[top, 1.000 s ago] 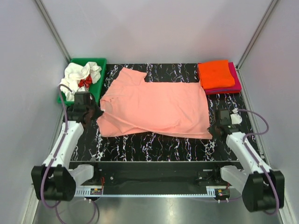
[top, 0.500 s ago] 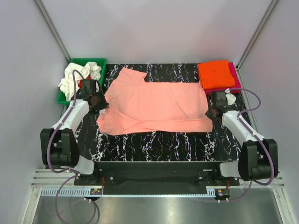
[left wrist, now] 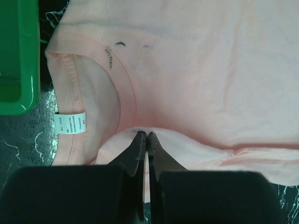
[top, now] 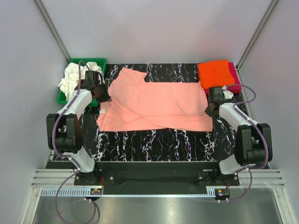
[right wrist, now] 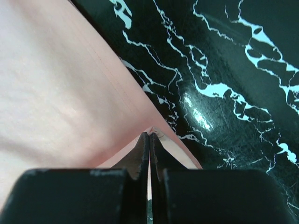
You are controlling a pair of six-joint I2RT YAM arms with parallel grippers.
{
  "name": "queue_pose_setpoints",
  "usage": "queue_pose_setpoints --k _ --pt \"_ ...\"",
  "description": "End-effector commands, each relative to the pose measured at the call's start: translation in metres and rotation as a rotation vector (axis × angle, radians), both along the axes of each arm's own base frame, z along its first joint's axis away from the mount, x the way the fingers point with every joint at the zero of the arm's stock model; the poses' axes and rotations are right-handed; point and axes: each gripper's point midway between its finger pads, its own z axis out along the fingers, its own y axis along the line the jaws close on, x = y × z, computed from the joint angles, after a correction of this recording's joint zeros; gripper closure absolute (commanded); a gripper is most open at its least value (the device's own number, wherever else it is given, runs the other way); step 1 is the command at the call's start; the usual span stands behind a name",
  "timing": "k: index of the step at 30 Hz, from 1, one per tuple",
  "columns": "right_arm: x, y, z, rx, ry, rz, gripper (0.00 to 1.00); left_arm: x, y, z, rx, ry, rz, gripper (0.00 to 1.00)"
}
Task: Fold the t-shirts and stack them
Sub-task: Fold the tshirt
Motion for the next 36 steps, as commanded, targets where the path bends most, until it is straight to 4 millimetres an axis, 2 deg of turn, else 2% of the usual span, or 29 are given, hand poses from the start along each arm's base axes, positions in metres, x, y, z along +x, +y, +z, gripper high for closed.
queue_pose_setpoints --k 1,5,9,11,17,24,30,36 --pt "0.024 -0.014 0.022 -0.06 -0.083 -0.027 1.0 0.02 0.005 0.025 0.032 -0.1 -0.029 1.0" --pt "0.03 -0.018 0.021 -0.077 -0.098 -0.035 1.0 0.019 0.011 0.02 0.05 -0.082 -0.015 1.0" --pt "0.046 -0.004 0.03 -0.007 -0.189 0.006 1.0 0.021 0.012 0.021 0.045 -0.086 -0.01 1.0" --pt "0.053 -0.003 0.032 -0.007 -0.205 0.013 1.0 0.023 0.012 0.024 0.047 -0.093 -0.009 1.0" --pt "0.068 0.0 0.024 -0.021 -0.174 0.081 1.0 0.03 0.014 0.025 0.057 -0.101 -0.015 1.0" --pt "0.072 -0.003 0.013 -0.05 -0.138 0.102 1.0 0.039 0.01 0.016 0.043 -0.083 -0.03 1.0" --pt "0.068 -0.012 -0.001 -0.036 -0.103 0.07 1.0 0.047 0.011 0.013 0.048 -0.081 -0.034 1.0" --pt "0.07 -0.016 0.0 -0.037 -0.107 0.057 1.0 0.048 0.012 0.01 0.047 -0.073 -0.032 1.0"
